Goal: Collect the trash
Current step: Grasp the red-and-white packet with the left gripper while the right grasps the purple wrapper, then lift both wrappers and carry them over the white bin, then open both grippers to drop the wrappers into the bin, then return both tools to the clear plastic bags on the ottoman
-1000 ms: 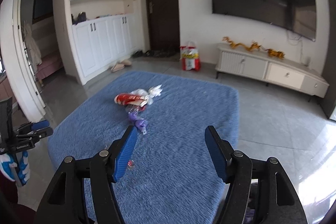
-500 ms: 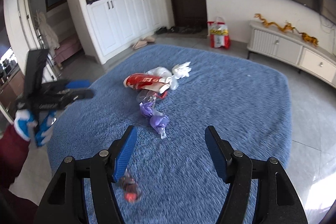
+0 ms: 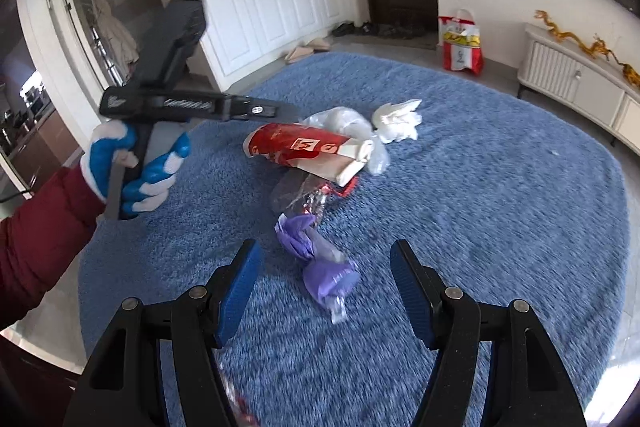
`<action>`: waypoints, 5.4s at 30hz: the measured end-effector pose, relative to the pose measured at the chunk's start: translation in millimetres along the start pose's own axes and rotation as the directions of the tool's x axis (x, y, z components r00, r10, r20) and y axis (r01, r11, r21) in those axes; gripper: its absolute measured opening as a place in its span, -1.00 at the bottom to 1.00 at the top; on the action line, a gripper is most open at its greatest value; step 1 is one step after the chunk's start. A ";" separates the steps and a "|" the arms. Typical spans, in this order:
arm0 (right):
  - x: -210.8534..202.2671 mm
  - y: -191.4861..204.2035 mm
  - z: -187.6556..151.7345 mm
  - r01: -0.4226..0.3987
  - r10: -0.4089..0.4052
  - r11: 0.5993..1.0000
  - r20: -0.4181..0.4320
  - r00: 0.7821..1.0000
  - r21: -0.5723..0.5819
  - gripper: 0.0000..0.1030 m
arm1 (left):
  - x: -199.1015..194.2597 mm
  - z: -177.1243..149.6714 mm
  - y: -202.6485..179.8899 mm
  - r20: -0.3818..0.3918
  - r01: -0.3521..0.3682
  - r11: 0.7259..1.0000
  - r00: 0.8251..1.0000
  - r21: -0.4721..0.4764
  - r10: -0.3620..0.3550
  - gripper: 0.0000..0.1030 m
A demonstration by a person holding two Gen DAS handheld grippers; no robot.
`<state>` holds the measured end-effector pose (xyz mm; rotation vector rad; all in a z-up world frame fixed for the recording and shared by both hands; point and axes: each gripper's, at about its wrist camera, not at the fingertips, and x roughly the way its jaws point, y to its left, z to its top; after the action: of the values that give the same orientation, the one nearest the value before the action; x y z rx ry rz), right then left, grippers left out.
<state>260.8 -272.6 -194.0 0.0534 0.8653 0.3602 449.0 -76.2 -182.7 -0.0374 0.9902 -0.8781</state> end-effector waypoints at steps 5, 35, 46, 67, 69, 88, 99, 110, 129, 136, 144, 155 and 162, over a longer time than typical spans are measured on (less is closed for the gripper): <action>21.9 -1.3 5.0 -0.016 0.015 1.000 -0.037 0.999 -0.010 0.28 | 2.2 -12.6 2.3 -0.015 0.064 0.997 0.998 -0.032 -0.064 0.33; -37.8 -21.9 -76.9 0.053 -0.050 0.991 -0.024 0.998 0.120 -0.32 | -24.0 -96.8 -90.2 0.000 0.011 0.996 1.000 0.086 -0.011 -0.11; -83.4 -20.2 -94.0 0.076 -0.083 0.985 0.041 0.996 0.153 -0.32 | -75.8 -134.5 -116.0 0.070 0.000 0.998 0.998 0.061 -0.005 -0.12; -166.8 0.3 -134.0 0.109 -0.137 0.979 0.160 0.978 0.174 -0.32 | -144.8 -173.2 -158.4 0.164 -0.008 0.998 0.986 0.067 -0.003 -0.54; -174.7 -0.4 -138.9 0.109 -0.140 0.978 0.169 0.976 0.180 -0.32 | -148.4 -176.2 -162.4 0.171 -0.009 0.998 0.985 0.068 -0.002 -0.54; -268.1 -67.3 -215.2 0.146 -0.283 0.906 0.312 0.907 0.397 -0.32 | -183.5 -135.4 -256.1 0.261 -0.026 0.983 0.965 0.182 -0.023 -0.54; -307.9 -137.4 -300.1 0.172 -0.419 0.772 0.286 0.862 0.612 -0.32 | -74.2 -112.6 -385.3 0.069 0.135 0.924 0.983 0.358 -0.170 -0.54; -287.7 -194.7 -347.8 0.170 -0.441 0.664 0.197 0.876 0.728 -0.31 | 69.8 -117.5 -489.9 -0.147 0.222 0.871 0.974 0.438 -0.174 -0.54; -260.5 -232.9 -363.8 0.254 -0.484 0.577 0.075 0.872 0.776 -0.02 | 138.9 -126.0 -509.9 -0.217 0.239 0.884 0.963 0.402 -0.162 -0.14; -278.0 -216.8 -351.5 0.256 -0.506 0.588 0.102 0.856 0.767 0.00 | 91.9 -120.0 -486.0 -0.141 0.215 0.900 0.975 0.379 -0.174 -0.14; -292.0 -181.6 -323.4 0.252 -0.504 0.658 0.166 0.847 0.710 0.01 | 24.2 -113.0 -446.6 -0.018 0.150 0.934 0.988 0.323 -0.153 0.10; -312.3 -114.6 -266.2 0.257 -0.479 0.775 0.272 0.834 0.577 0.03 | -74.3 -132.8 -388.4 0.144 0.038 0.959 0.986 0.280 -0.081 0.10; -317.0 -72.4 -233.0 0.263 -0.450 0.834 0.322 0.833 0.485 0.05 | -136.0 -158.9 -332.9 0.222 -0.025 0.968 0.975 0.249 -0.032 0.12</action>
<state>-81.4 -468.5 -126.6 0.3547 0.4836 -0.2114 89.5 -153.4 -43.7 0.0759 0.6633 -0.9742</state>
